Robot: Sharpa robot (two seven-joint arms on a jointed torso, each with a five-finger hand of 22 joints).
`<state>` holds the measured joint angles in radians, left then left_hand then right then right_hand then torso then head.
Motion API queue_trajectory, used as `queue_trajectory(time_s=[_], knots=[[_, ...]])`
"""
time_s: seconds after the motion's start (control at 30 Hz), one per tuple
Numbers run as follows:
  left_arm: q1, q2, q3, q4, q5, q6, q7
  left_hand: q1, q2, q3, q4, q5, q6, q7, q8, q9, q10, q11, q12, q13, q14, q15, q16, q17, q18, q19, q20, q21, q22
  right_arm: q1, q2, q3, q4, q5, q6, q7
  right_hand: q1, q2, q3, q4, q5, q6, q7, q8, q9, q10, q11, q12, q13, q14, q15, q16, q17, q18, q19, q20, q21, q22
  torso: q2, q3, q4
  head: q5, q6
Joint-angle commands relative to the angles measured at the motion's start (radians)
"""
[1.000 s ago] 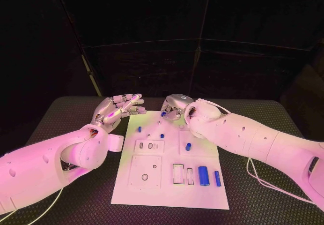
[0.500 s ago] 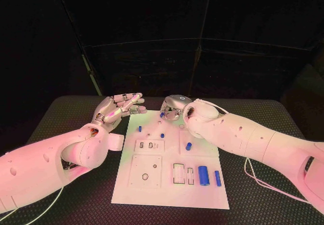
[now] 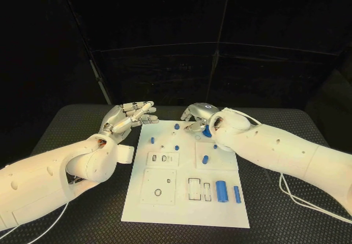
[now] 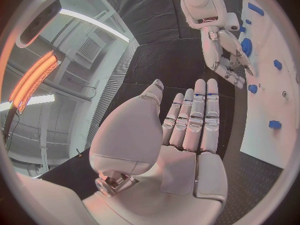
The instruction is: Assemble the parts on the task board
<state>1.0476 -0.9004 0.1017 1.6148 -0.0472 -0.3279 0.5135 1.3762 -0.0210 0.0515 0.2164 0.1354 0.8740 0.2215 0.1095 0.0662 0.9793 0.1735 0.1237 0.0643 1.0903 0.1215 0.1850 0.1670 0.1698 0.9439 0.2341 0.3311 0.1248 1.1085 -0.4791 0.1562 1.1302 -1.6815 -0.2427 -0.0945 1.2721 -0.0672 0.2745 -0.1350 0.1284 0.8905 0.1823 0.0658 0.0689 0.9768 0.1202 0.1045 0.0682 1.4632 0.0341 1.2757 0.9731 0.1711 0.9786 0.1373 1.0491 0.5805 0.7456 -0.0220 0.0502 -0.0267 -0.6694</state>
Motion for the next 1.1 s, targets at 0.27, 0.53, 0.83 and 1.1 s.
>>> queue_trajectory(time_s=[0.27,0.53,0.83,1.1], knots=[[0.003,-0.008,0.001,-0.013,-0.004,0.017,0.001,0.01,0.002,-0.001,-0.008,-0.005,-0.001,0.011,-0.004,-0.001,0.001,0.006,-0.007,-0.001,0.006,0.004,-0.004,0.002,0.013,0.007,-0.003,-0.007,-0.002,0.002,-0.183,0.001,0.137,0.241,-0.035,-0.035,0.005,-0.007,-0.027,0.031,0.046,0.06,-0.008,0.011,0.002,0.231,-0.03,0.122,0.031,0.031,-0.022,0.059,0.09,-0.002,0.079,-0.015,0.067,0.101,-0.008,0.0047,-0.0208,-0.003,0.008],[0.003,-0.001,0.001,-0.028,-0.004,0.023,0.0,0.01,0.003,-0.001,-0.008,-0.005,-0.001,0.01,-0.005,-0.001,0.001,0.006,-0.008,-0.001,0.006,0.004,-0.004,0.002,0.013,0.007,-0.003,-0.007,-0.002,0.002,-0.225,0.001,0.138,0.291,0.071,-0.1,0.038,-0.058,-0.206,0.144,0.097,0.008,-0.037,0.013,0.001,0.333,-0.068,0.384,0.253,0.047,-0.058,0.129,0.197,-0.025,0.16,-0.053,0.134,0.203,-0.007,0.0059,-0.0211,-0.009,0.011],[0.003,0.003,0.001,-0.041,-0.004,0.025,0.0,0.01,0.003,-0.001,-0.008,-0.005,-0.001,0.01,-0.005,-0.001,0.001,0.006,-0.008,-0.001,0.006,0.004,-0.004,0.002,0.013,0.007,-0.003,-0.007,-0.002,0.002,-0.203,0.001,0.112,0.281,0.133,-0.122,0.153,-0.066,-0.325,0.334,0.1,-0.033,-0.024,0.04,0.002,0.24,-0.054,0.691,0.573,0.053,-0.046,0.174,0.267,-0.03,0.174,-0.039,0.158,0.236,-0.006,0.005,-0.0188,-0.01,0.008],[0.003,0.005,0.001,-0.044,-0.004,0.026,-0.001,0.01,0.003,-0.001,-0.008,-0.005,-0.001,0.01,-0.005,-0.001,0.001,0.006,-0.008,-0.001,0.006,0.004,-0.004,0.002,0.013,0.007,-0.003,-0.007,-0.002,0.001,-0.184,0.001,0.091,0.258,0.152,-0.126,0.189,-0.061,-0.334,0.377,0.103,-0.035,-0.022,0.055,0.003,0.269,-0.052,0.831,0.728,0.059,-0.042,0.192,0.303,-0.03,0.178,-0.037,0.167,0.247,-0.006,0.005,-0.0196,-0.008,0.003]])
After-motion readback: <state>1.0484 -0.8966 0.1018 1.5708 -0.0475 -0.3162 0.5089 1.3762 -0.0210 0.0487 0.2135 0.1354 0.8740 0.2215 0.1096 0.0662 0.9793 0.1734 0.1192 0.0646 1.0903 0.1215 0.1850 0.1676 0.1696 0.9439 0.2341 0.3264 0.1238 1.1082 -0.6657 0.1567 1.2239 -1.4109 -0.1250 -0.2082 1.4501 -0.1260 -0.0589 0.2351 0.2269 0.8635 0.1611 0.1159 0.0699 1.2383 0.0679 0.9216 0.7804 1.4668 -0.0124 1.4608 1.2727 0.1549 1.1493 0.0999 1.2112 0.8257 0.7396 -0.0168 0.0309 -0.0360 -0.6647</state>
